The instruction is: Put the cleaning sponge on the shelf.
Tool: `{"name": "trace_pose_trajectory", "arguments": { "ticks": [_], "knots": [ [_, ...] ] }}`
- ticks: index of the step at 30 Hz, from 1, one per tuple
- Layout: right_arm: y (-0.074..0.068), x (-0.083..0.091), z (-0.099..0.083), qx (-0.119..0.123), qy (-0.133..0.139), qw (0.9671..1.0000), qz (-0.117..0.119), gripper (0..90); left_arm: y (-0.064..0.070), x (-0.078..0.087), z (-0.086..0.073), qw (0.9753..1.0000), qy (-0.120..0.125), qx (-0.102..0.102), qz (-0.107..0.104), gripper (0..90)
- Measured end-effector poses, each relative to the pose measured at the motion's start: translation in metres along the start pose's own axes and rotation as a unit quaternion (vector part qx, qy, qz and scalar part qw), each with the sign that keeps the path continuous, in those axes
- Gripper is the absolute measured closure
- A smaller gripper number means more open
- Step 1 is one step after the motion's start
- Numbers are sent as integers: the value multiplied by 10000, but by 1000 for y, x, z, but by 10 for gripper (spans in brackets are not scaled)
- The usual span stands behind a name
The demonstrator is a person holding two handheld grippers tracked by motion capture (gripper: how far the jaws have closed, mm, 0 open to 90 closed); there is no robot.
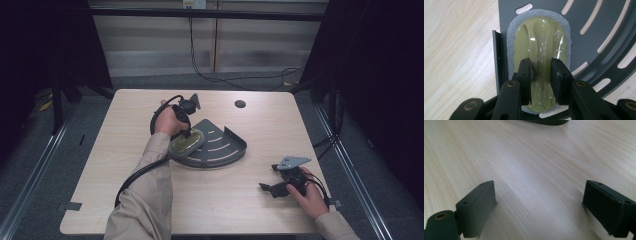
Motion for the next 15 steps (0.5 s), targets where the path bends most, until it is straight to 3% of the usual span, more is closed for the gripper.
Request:
{"name": "trace_pose_trajectory", "arguments": {
  "ticks": [15],
  "knots": [
    [0,0,0,-1,0,10000,0,105,1,-2,0,9999,60,95,-2,710]
  ]
}}
Point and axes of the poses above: each handheld gripper's, and its own axes: x roughly backward along the jaws, z roughly out of its top, y roughly to its right, the point moved 1 cm from there along -x, roughly forward along the jaws, and after that the axes turned 6 degrees about -x, right-handed, at the moved point
